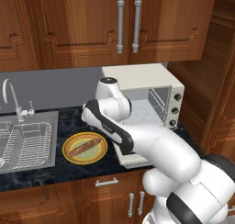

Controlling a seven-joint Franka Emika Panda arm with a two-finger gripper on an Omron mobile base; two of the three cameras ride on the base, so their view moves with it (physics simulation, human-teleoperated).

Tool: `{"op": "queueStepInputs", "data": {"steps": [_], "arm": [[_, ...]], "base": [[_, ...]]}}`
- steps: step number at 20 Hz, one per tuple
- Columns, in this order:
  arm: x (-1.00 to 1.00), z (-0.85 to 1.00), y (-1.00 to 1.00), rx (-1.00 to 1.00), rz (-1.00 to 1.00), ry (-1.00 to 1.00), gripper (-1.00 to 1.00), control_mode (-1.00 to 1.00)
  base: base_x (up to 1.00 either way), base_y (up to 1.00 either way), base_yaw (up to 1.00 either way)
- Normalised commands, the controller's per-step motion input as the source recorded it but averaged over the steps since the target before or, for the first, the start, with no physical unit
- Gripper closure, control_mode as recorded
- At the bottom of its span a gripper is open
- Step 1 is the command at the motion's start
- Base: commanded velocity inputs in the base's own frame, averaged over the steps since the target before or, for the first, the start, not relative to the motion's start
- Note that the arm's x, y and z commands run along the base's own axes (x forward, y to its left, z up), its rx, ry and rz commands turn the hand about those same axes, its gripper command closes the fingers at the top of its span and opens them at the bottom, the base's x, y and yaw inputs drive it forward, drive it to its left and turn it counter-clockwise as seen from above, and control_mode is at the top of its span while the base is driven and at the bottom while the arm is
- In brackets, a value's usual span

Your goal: Pull the toaster oven rack outwards. Pick up the baguette from the plate and place it on the toaster oven rack. Close the toaster oven door fully and set the temperature to the lowest setting.

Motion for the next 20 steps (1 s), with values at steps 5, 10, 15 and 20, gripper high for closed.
{"op": "queueStepInputs", "data": {"steps": [5, 10, 15, 20], "arm": [[0.00, -0.41, 0.14, 0.04, -0.36, 0.00, -1.00, -1.00], [0.02, -0.25, 0.27, 0.00, -0.26, 0.00, -1.00, -1.00], [0.12, -0.22, 0.04, 0.00, -0.06, 0.00, -1.00, -1.00], [0.29, -0.18, 0.00, 0.00, 0.01, 0.02, -1.00, -1.00]], "base": [[0.00, 0.00, 0.00], [0.00, 0.00, 0.00], [0.00, 0.00, 0.00], [0.00, 0.00, 0.00]]}}
